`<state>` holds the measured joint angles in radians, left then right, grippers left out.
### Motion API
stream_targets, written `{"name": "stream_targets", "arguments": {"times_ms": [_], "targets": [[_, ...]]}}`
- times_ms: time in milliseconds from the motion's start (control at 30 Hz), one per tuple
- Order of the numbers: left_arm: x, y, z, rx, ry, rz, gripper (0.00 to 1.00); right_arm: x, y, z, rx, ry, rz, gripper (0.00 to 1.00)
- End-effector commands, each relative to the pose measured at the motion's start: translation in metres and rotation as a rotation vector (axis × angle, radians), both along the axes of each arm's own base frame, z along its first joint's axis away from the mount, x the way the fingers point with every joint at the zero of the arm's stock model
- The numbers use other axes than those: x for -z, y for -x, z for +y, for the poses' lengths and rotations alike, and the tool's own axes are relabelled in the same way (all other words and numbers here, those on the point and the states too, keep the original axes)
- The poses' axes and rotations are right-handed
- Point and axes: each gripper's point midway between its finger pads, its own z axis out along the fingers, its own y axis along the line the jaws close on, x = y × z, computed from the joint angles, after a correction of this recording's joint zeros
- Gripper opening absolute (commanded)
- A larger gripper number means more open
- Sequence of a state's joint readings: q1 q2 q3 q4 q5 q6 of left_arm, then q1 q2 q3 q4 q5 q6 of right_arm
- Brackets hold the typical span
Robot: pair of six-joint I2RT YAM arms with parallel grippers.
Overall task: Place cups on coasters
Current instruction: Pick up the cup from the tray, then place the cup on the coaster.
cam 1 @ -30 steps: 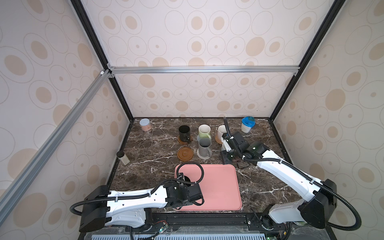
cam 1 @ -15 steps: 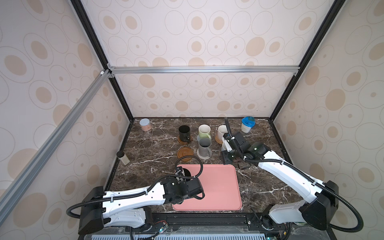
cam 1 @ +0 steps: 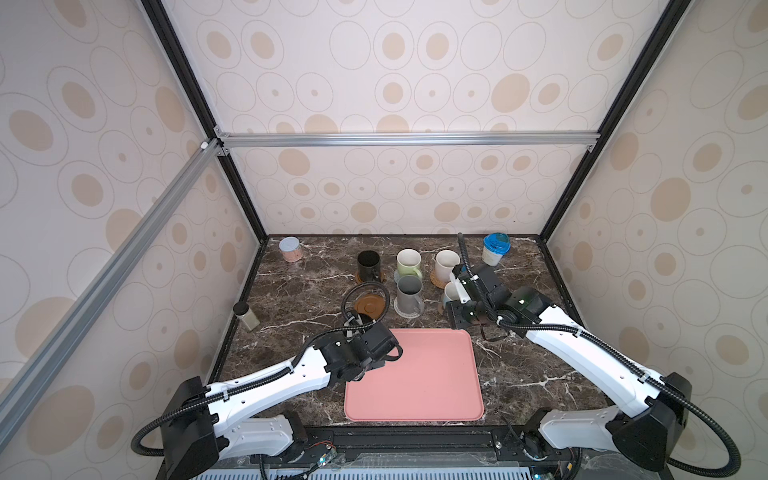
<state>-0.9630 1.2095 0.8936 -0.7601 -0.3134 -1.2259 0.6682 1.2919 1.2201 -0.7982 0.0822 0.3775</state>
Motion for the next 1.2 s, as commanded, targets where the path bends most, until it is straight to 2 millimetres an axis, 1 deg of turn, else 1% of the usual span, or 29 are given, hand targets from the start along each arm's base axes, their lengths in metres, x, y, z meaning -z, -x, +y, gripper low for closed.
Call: {"name": "stream_targets", "arguments": {"times_ms": [0, 267, 533, 667, 767, 933, 1033, 1167], "targets": [[-0.034, -0.037, -0.006, 0.007, 0.011, -0.131, 0.07, 0.003, 0.008, -0.008, 0.010, 0.024, 0.010, 0.53], [-0.033, -0.077, 0.006, -0.044, -0.005, -0.137, 0.07, -0.002, 0.011, -0.011, 0.010, 0.022, -0.001, 0.54], [-0.027, -0.108, 0.000, -0.056, -0.017, -0.124, 0.07, -0.006, 0.019, -0.014, -0.026, 0.027, -0.002, 0.54], [-0.021, -0.121, -0.006, -0.066, 0.007, -0.116, 0.06, -0.007, 0.023, -0.017, -0.039, 0.029, -0.003, 0.55], [-0.011, -0.130, -0.008, -0.079, 0.028, -0.099, 0.06, -0.007, 0.026, -0.018, -0.045, 0.029, 0.000, 0.55], [-0.004, -0.147, -0.011, -0.092, 0.041, -0.088, 0.06, -0.008, 0.030, -0.020, -0.051, 0.026, 0.002, 0.55], [0.002, -0.154, -0.016, -0.089, 0.047, -0.076, 0.06, -0.007, 0.031, -0.021, -0.050, 0.026, 0.003, 0.55], [0.009, -0.158, -0.020, -0.091, 0.054, -0.067, 0.06, -0.005, 0.032, -0.021, -0.053, 0.030, 0.005, 0.56]]}}
